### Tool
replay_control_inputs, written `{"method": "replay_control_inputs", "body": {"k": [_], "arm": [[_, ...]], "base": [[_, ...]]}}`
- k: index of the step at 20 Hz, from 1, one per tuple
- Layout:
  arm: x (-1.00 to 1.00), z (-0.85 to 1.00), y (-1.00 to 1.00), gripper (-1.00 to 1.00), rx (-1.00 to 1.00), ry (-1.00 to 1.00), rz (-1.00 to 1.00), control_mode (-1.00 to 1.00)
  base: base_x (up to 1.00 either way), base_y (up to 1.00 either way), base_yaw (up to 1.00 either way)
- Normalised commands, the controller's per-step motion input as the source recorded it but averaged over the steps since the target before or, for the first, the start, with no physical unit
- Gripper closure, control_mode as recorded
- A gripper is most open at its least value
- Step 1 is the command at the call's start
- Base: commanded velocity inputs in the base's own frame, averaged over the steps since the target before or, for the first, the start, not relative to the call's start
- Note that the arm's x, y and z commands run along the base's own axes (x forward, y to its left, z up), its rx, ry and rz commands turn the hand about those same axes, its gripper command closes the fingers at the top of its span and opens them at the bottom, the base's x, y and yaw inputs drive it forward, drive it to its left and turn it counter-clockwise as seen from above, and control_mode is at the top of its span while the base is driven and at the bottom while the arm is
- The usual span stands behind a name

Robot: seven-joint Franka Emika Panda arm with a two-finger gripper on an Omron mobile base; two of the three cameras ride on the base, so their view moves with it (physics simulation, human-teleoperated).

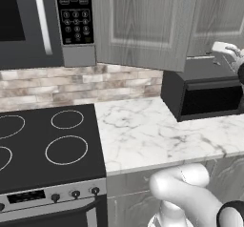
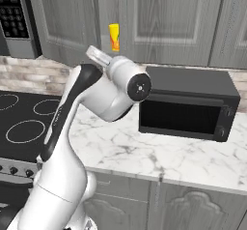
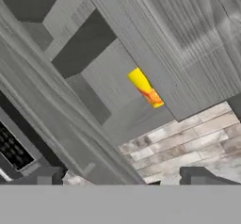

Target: Open the cabinet directly in front. Then move the beer and the cup to the dining counter with the jar on it.

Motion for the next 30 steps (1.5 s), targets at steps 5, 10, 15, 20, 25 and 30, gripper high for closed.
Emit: {"method": "replay_control_inputs", "body": {"k": [5, 10, 15, 20, 25, 30], "arm": [[0.6, -0.43, 0.08, -1.0, 0.04, 0.26, 0.24, -1.0], [0.3, -0.06, 0.08, -1.0, 0.1, 0.11, 0.0, -1.0], [0.46, 0.0, 0.05, -1.0, 0.09, 0.0, 0.0, -1.0], [0.61, 0.0, 0.25, -1.0, 0.04, -0.03, -0.02, -1.0], [0.5, 0.0, 0.47, -1.0, 0.05, -0.05, -0.07, -1.0], [0.18, 0.0, 0.01, -1.0, 0.03, 0.03, 0.0, -1.0]], "base": [[0.0, 0.0, 0.0], [0.0, 0.0, 0.0], [0.0, 0.0, 0.0], [0.0, 0.0, 0.0], [0.0, 0.0, 0.0], [0.0, 0.0, 0.0]]}}
